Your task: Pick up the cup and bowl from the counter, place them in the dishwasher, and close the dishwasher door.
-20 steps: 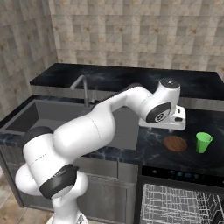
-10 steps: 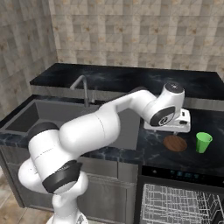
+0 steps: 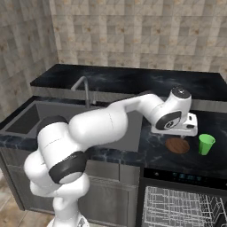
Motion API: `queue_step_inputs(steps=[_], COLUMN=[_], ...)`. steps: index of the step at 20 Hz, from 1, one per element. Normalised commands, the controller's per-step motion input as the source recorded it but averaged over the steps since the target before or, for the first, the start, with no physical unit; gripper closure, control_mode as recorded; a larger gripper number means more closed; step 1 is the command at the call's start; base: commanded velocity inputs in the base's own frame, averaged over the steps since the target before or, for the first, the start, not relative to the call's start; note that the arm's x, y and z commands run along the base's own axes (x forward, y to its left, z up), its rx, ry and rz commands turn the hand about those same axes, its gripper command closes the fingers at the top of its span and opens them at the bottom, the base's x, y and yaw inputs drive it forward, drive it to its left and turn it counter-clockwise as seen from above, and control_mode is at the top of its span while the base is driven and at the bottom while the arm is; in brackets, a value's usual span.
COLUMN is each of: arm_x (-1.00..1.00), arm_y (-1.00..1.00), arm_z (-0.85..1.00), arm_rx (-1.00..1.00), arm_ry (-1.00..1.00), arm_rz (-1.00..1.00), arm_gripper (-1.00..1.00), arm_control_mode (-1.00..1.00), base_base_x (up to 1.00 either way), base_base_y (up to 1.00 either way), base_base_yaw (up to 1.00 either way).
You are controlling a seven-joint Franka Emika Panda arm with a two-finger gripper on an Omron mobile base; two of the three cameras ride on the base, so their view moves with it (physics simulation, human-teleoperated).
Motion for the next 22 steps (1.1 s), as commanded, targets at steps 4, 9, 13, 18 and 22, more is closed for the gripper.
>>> queue_step_inputs(steps=[4, 9, 13, 18, 22], arm_x=[0.1, 0.14, 0.12, 0.08, 0.11], arm_y=[-0.21, -0.21, -0.19, -0.22, -0.3], arm_z=[0.0, 0.0, -0.03, -0.06, -0.11], arm_rx=[0.0, 0.0, 0.0, 0.0, 0.0], arm_ry=[0.0, 0.0, 0.0, 0.0, 0.0], arm_rz=[0.0, 0.0, 0.0, 0.0, 0.0], arm_gripper=[-1.0, -1.0, -1.0, -1.0, -1.0], arm_control_mode=[-1.0, -1.0, -1.0, -1.0, -1.0], base_base_x=[0.0, 0.0, 0.0, 0.0, 0.0], base_base_y=[0.0, 0.0, 0.0, 0.0, 0.0], base_base_yaw=[0.0, 0.0, 0.0, 0.0, 0.0])
